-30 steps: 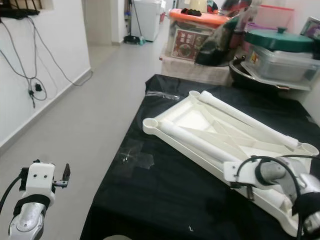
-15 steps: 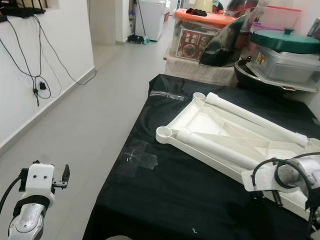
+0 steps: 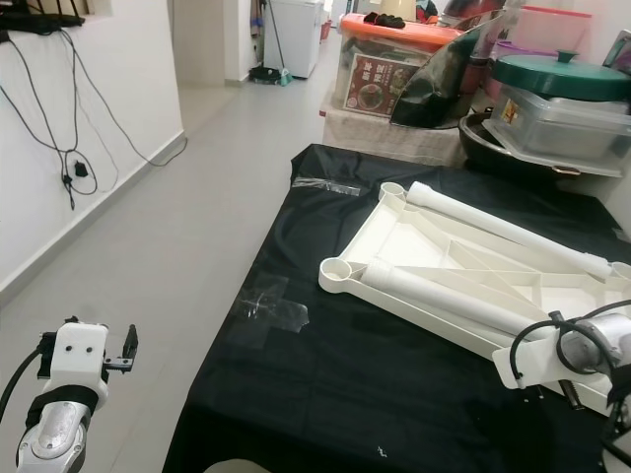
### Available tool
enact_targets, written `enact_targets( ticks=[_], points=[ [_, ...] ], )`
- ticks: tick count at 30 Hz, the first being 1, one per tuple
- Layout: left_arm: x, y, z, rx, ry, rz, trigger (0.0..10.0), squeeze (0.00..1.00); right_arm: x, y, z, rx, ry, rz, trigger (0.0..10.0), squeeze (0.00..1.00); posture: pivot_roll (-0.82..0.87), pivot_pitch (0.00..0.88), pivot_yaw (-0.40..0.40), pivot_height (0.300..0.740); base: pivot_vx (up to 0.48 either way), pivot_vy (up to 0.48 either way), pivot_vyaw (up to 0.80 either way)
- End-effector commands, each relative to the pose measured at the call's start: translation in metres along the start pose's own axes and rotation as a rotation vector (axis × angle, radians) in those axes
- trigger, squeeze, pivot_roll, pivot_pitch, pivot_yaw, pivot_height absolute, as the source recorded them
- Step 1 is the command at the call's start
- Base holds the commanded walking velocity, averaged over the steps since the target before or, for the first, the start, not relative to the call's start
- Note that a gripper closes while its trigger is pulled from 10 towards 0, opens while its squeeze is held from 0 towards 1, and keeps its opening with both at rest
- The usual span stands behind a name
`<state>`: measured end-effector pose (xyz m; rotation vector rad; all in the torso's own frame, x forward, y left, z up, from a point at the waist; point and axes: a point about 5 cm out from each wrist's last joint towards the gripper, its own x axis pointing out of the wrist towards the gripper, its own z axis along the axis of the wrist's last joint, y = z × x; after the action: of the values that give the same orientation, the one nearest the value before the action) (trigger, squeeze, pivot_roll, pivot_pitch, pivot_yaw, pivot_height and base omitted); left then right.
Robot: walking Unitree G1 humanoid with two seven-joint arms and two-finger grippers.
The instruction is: Building children table
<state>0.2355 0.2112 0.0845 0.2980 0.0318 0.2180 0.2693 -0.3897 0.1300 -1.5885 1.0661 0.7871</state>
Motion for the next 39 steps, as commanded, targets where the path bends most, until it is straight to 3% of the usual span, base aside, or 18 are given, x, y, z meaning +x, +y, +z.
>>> enact_targets(
  ticks=[1, 2, 3, 4, 7, 10, 15, 16, 18, 19, 20, 25, 28, 30, 34, 36, 38, 39],
  points=[
    [-0.001, -0.003, -0.005, 0.005, 0.025, -0.008, 10.0, 0.0, 0.012, 0.006, 0.016, 0.04, -0.07, 0.043, 10.0, 0.0, 0.05, 0.0, -0.069, 0.74, 0.0, 0.0, 0.0],
    [-0.001, -0.003, -0.005, 0.005, 0.025, -0.008, 10.0, 0.0, 0.012, 0.006, 0.016, 0.04, -0.07, 0.043, 10.0, 0.0, 0.05, 0.0, -0.069, 0.74, 0.0, 0.0, 0.0],
    [-0.001, -0.003, -0.005, 0.005, 0.025, -0.008, 10.0, 0.0, 0.011, 0.001, 0.021, 0.075, -0.109, 0.031, 10.0, 0.84, 0.05, 0.0, -0.069, 0.74, 0.0, 0.0, 0.0],
    [-0.001, -0.003, -0.005, 0.005, 0.025, -0.008, 10.0, 0.0, 0.01, -0.003, 0.023, 0.09, -0.134, 0.037, 10.0, 1.0, 0.05, 0.0, -0.067, 0.74, 0.0, 0.0, 0.0],
    [-0.001, -0.003, -0.005, 0.004, 0.024, -0.009, 10.0, 0.0, 0.007, -0.008, 0.026, 0.12, -0.176, 0.043, 10.0, 1.0, 0.05, 0.0, -0.067, 0.74, 0.0, 0.0, 0.0],
    [-0.001, -0.003, -0.005, 0.003, 0.022, -0.005, 10.0, 0.0, -0.005, -0.025, 0.036, 0.141, -0.289, 0.049, 10.0, 1.0, 0.05, 0.0, -0.067, 0.74, 0.0, 0.0, 0.0],
    [-0.001, -0.002, -0.005, 0.001, 0.021, 0.001, 10.0, 0.0, -0.029, -0.055, 0.069, 0.126, -0.594, 0.052, 10.0, 1.0, 0.05, 0.0, -0.076, 0.74, 0.0, 0.0, 0.0],
    [-0.001, -0.002, -0.005, 0.001, 0.021, 0.001, 10.0, 0.0, -0.029, -0.055, 0.069, 0.126, -0.594, 0.052, 10.0, 1.0, 0.05, 0.0, -0.076, 0.74, 0.0, 0.0, 0.0],
    [-0.001, -0.002, -0.004, -0.001, 0.019, 0.003, 10.0, 0.0, -0.041, -0.068, 0.09, 0.153, -0.763, 0.047, 10.0, 1.0, 0.05, 0.0, -0.08, 0.74, 0.0, 0.0, 0.0],
    [-0.001, -0.002, -0.004, -0.001, 0.019, 0.003, 10.0, 0.0, -0.041, -0.068, 0.09, 0.153, -0.763, 0.047, 10.0, 1.0, 0.05, 0.0, -0.08, 0.74, 0.0, 0.0, 0.0],
    [-0.002, -0.001, -0.004, -0.001, 0.019, 0.007, 10.0, 0.0, -0.047, -0.073, 0.105, 0.156, -0.858, 0.053, 10.0, 1.0, 0.06, 0.0, -0.084, 0.74, 0.0, 0.0, 0.0],
    [-0.003, 0.003, -0.004, -0.001, 0.018, 0.02, 10.0, 0.0, -0.057, -0.078, 0.136, 0.164, -1.04, 0.049, 10.0, 1.0, 0.07, 0.0, -0.086, 0.74, 0.0, 0.0, 0.0],
    [-0.002, 0.004, -0.004, 0.0, 0.017, 0.024, 10.0, 0.0, -0.057, -0.096, 0.158, 0.252, -1.102, -0.106, 10.0, 1.0, 0.07, 0.0, -0.083, 0.74, 0.0, 0.0, 0.0],
    [-0.002, 0.004, -0.004, 0.0, 0.017, 0.024, 10.0, 0.0, -0.057, -0.096, 0.158, 0.252, -1.102, -0.106, 10.0, 1.0, 0.07, 0.0, -0.083, 0.74, 0.0, 0.0, 0.0],
    [0.0, 0.001, -0.002, 0.0, 0.01, 0.015, 10.0, 0.0, -0.051, -0.121, 0.194, 0.507, -1.136, -0.278, 10.0, 0.97, 0.08, 0.0, -0.076, 0.74, 0.0, 0.0, 0.0],
    [0.0, 0.001, -0.002, 0.0, 0.009, 0.013, 10.0, 0.0, -0.05, -0.122, 0.2, 0.552, -1.138, -0.288, 10.0, 0.97, 0.08, 0.0, -0.074, 0.74, 0.0, 0.0, 0.0],
    [0.001, 0.001, -0.001, 0.001, 0.007, 0.012, 10.0, 0.0, -0.045, -0.125, 0.214, 0.678, -1.12, -0.311, 10.0, 0.34, 0.08, 0.0, -0.075, 0.74, 0.0, 0.0, 0.0],
    [0.001, 0.001, -0.001, 0.001, 0.007, 0.012, 10.0, 0.0, -0.045, -0.125, 0.214, 0.678, -1.12, -0.311, 10.0, 0.34, 0.08, 0.0, -0.075, 0.74, 0.0, 0.0, 0.0]
  ],
)
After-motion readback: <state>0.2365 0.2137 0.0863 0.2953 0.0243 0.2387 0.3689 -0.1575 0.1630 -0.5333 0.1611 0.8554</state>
